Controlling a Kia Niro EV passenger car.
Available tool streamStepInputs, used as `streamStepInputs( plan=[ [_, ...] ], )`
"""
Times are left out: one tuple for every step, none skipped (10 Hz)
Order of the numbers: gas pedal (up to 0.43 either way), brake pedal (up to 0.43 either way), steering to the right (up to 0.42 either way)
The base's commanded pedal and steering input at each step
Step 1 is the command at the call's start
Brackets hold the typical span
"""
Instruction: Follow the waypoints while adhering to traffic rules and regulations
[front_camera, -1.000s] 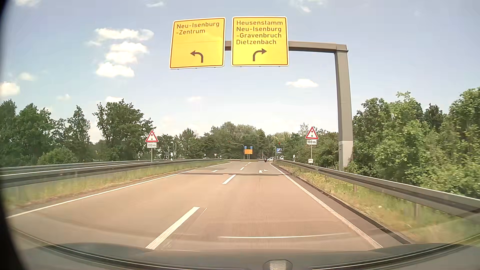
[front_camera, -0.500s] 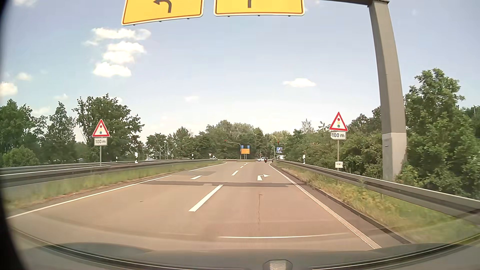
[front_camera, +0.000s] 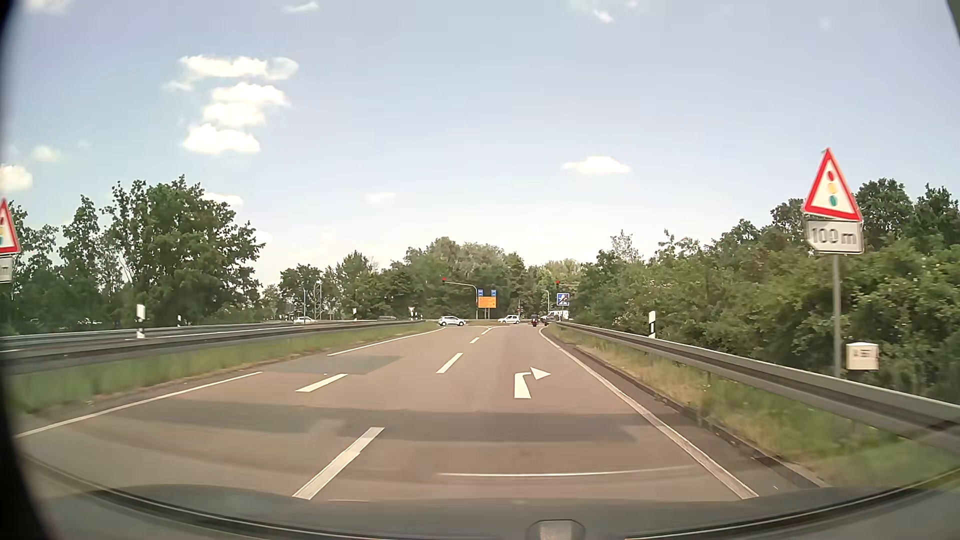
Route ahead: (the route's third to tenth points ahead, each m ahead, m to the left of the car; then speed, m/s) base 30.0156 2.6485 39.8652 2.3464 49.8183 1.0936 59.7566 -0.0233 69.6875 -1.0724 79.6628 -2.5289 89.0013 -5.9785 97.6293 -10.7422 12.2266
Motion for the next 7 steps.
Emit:
streamStepInputs(
  plan=[
    [0.000,0.030,0.003],
    [0.000,0.030,0.003],
    [0.000,0.030,0.003],
    [0.000,0.030,0.002],
    [0.000,0.030,0.002],
    [0.000,0.030,0.003],
    [0.000,0.030,0.002]
  ],
)
